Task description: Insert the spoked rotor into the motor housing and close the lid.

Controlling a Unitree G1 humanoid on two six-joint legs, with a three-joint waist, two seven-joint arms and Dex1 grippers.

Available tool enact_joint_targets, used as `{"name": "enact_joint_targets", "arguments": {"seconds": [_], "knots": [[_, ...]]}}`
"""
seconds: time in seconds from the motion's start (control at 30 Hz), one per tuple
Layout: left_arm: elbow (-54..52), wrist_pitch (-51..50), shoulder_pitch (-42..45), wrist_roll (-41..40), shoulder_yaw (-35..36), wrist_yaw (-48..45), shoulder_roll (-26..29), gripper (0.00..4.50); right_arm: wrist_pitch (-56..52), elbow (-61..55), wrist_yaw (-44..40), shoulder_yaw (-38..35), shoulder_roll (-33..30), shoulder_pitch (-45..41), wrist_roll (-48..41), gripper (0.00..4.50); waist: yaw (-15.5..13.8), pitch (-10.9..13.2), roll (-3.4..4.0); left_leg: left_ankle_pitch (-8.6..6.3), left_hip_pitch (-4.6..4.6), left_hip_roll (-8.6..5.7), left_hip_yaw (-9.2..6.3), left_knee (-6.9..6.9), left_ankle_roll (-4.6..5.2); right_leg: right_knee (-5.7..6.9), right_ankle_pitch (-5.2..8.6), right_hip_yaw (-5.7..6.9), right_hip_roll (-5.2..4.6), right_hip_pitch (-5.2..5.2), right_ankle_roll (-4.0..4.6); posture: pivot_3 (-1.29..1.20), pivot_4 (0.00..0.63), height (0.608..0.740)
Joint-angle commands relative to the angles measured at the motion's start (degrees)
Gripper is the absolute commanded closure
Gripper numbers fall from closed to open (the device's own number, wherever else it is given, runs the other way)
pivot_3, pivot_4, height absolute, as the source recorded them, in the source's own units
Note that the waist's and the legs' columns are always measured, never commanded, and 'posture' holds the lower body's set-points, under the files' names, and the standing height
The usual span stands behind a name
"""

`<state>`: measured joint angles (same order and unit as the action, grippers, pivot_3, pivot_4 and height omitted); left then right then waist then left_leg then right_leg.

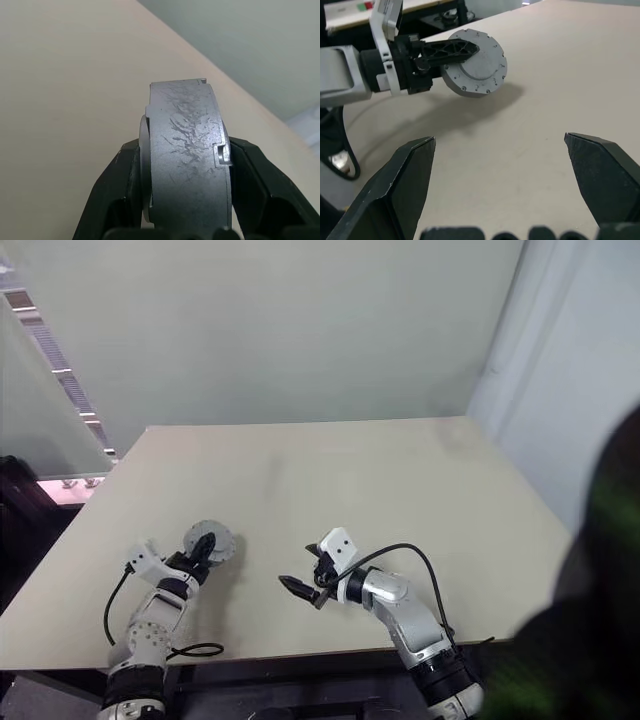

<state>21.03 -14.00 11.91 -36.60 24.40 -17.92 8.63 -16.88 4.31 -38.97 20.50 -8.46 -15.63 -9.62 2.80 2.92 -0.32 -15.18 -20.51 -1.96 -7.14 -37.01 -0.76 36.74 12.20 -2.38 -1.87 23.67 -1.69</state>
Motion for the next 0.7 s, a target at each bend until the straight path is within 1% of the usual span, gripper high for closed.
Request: {"name": "enact_joint_targets", "arguments": {"seconds": [0.03, 0.23, 0.27, 0.3, 0.4, 0.43, 0.47, 0.6, 0.7], "knots": [[-1.0, 3.1, 2.2, 1.2, 0.8, 0.2, 1.0, 2.49, 2.0, -0.8, -0.4, -0.1, -0.2, -0.5, 0.8, 0.0, 0.0, 0.0, -0.03, 0.0, 0.0, 0.0, 0.0, 0.0, 0.0, 0.0, 0.0, 0.0, -0.01, 0.0, 0.0, 0.0, 0.0, 0.74], [1.4, 2.6, 2.0, 3.7, 1.1, 2.6, 1.9, 2.49, 2.0, -0.6, 0.1, 0.1, -0.2, -0.6, 1.7, 0.0, 0.0, 0.0, -0.09, 0.0, 0.12, 0.0, 0.0, -0.07, 0.0, 0.01, 0.0, 0.02, -0.01, -0.14, 0.0, 0.0, 0.0, 0.74], [1.6, 2.4, 2.0, 4.1, 1.1, 3.1, 2.0, 1.77, 1.9, -0.5, 0.1, 0.1, -0.2, -0.7, 1.8, 0.0, 0.0, 0.0, -0.09, 0.0, 0.17, 0.0, 0.0, -0.07, 0.0, 0.02, 0.0, 0.02, -0.01, -0.17, 0.0, 0.0, 0.0, 0.74], [2.2, 2.4, 1.8, 5.1, 0.8, 3.7, 2.4, 1.51, 1.9, -0.4, 0.1, 0.0, -0.1, -0.7, 2.0, 0.0, 0.0, 0.0, -0.09, 0.0, 0.25, 0.01, 0.02, -0.07, 0.0, 0.04, -0.01, 0.02, -0.01, -0.22, 0.0, 0.0, 0.0, 0.74], [3.2, 3.4, 1.3, 8.3, 0.5, 6.8, 3.3, 0.53, 1.8, 0.1, 0.3, 0.0, -0.1, -1.0, 2.4, 0.0, 0.0, 0.0, -0.09, 0.01, 0.36, 0.03, 0.02, -0.07, 0.01, 0.07, 0.0, 0.03, 0.0, -0.28, 0.0, 0.0, 0.0, 0.74], [3.2, 3.7, 1.1, 9.3, 0.3, 7.7, 3.5, 0.13, 1.8, 0.2, 0.3, 0.0, -0.1, -1.0, 2.5, 0.0, 0.0, 0.0, -0.09, 0.01, 0.37, 0.03, 0.02, -0.07, 0.01, 0.08, 0.0, 0.03, 0.0, -0.28, 0.0, 0.0, 0.0, 0.74], [3.2, 3.6, 0.8, 10.1, 0.1, 8.4, 3.8, 0.02, 1.9, 0.3, 0.3, 0.0, -0.1, -1.1, 2.6, 0.0, 0.0, 0.0, -0.1, 0.01, 0.36, 0.03, 0.02, -0.07, 0.0, 0.08, -0.01, 0.03, 0.0, -0.28, -0.01, 0.0, 0.0, 0.74], [2.0, 8.2, -1.5, 15.7, -1.7, 10.1, 4.8, 0.02, 1.9, 0.8, 0.2, 0.0, -0.1, -1.1, 3.0, 0.0, -0.1, 0.0, -0.11, 0.01, 0.37, -0.01, 0.01, -0.06, 0.0, 0.07, -0.01, 0.01, -0.03, -0.31, -0.01, 0.0, 0.0, 0.74], [-0.9, 12.7, -3.2, 16.3, -1.3, 9.4, 4.3, 0.02, 2.1, 1.1, 0.4, -0.2, 0.0, -1.0, 3.2, 0.0, 0.0, 0.0, -0.11, 0.0, 0.39, 0.0, 0.04, -0.04, 0.0, 0.08, -0.03, 0.01, -0.06, -0.29, 0.02, 0.0, 0.0, 0.74]]}}
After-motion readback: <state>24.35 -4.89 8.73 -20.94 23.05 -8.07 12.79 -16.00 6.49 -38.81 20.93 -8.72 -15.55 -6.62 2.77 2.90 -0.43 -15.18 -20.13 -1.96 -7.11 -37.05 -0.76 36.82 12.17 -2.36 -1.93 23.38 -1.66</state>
